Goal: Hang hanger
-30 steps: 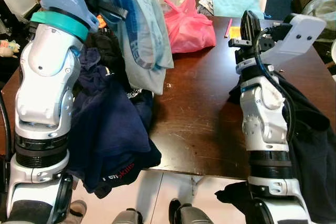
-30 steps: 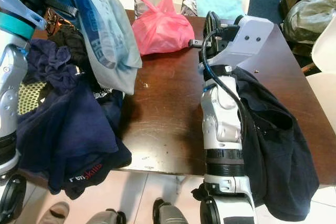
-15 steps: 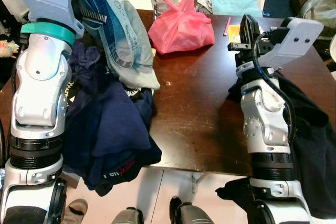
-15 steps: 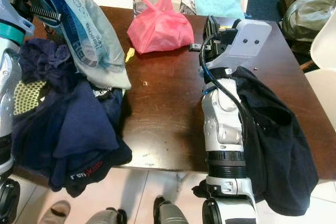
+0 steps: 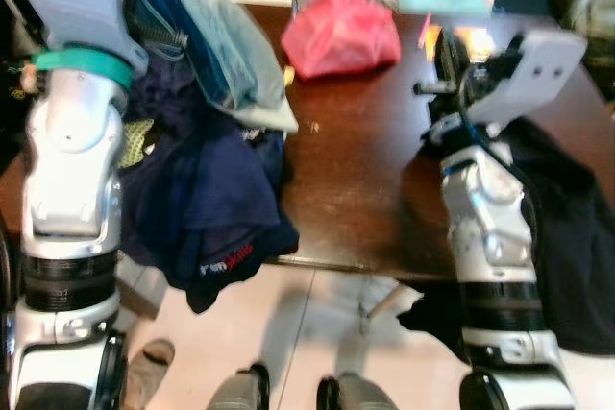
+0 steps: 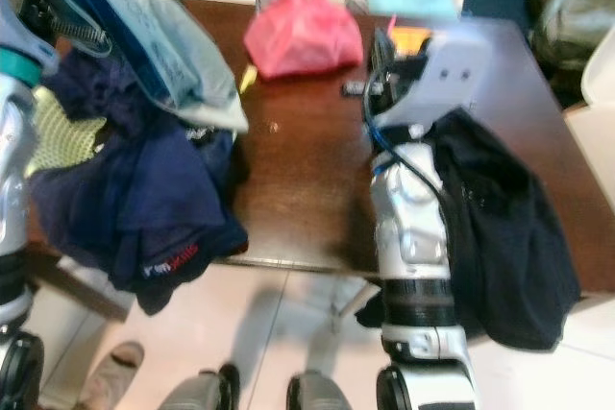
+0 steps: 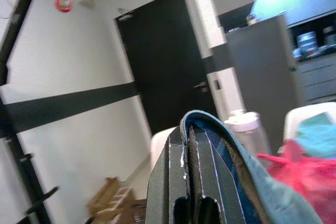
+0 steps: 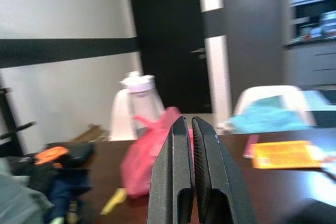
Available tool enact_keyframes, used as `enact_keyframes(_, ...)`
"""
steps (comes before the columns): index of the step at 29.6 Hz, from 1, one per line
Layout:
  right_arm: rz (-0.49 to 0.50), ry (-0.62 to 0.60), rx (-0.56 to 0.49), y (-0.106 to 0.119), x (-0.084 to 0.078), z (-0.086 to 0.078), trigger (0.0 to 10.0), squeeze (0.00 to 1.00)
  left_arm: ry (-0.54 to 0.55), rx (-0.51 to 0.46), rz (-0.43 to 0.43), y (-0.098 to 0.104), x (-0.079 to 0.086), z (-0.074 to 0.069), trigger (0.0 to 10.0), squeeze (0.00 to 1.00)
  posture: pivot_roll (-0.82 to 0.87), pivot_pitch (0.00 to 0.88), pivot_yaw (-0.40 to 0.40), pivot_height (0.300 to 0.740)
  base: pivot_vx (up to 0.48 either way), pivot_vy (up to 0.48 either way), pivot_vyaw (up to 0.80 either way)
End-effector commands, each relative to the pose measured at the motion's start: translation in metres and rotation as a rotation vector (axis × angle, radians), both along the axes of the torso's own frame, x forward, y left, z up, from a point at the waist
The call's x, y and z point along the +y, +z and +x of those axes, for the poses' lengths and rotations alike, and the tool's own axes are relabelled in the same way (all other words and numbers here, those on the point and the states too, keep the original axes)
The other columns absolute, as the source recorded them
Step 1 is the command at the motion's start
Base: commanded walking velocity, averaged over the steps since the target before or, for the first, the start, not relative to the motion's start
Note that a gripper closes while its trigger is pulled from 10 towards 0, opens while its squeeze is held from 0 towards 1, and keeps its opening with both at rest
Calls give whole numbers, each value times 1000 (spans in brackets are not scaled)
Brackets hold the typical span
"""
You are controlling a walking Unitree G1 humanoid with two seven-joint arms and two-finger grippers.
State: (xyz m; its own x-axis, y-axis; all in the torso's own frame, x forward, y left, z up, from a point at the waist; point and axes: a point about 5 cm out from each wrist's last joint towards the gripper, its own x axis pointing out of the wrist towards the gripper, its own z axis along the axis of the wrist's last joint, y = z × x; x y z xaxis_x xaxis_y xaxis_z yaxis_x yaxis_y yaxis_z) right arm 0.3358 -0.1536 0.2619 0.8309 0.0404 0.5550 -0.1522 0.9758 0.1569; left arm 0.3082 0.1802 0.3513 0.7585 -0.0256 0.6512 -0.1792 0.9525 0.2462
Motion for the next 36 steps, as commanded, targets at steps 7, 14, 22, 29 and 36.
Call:
enact_keyframes(7, -3, 1, 7, -2, 1, -1, 10000, 0, 16, -5, 7, 0, 0, 0, 10000, 0, 53, 44, 14, 740, -418, 0, 0)
enact_keyframes(14, -8, -2, 18, -5, 1, -1, 10000, 0, 13, -8, 10, 1, -1, 1, 10000, 0, 53, 45, 19, 740, -421, 0, 0)
enact_keyframes(22, -16, 1, 41, -10, 2, 0, 10000, 0, 8, -6, 13, 1, -3, 2, 10000, 0, 49, 43, 21, 740, -422, 0, 0)
enact_keyframes(29, -37, -6, 76, -21, 2, 1, 10000, 0, -3, 6, 11, -3, -4, 3, 10000, 0, 37, 39, 26, 740, -381, 0, 0)
enact_keyframes(36, -46, -15, 87, -24, 0, 1, 10000, 0, -23, 35, -8, -6, -7, 7, 10000, 0, 31, 35, 30, 740, 0, 0, 0)
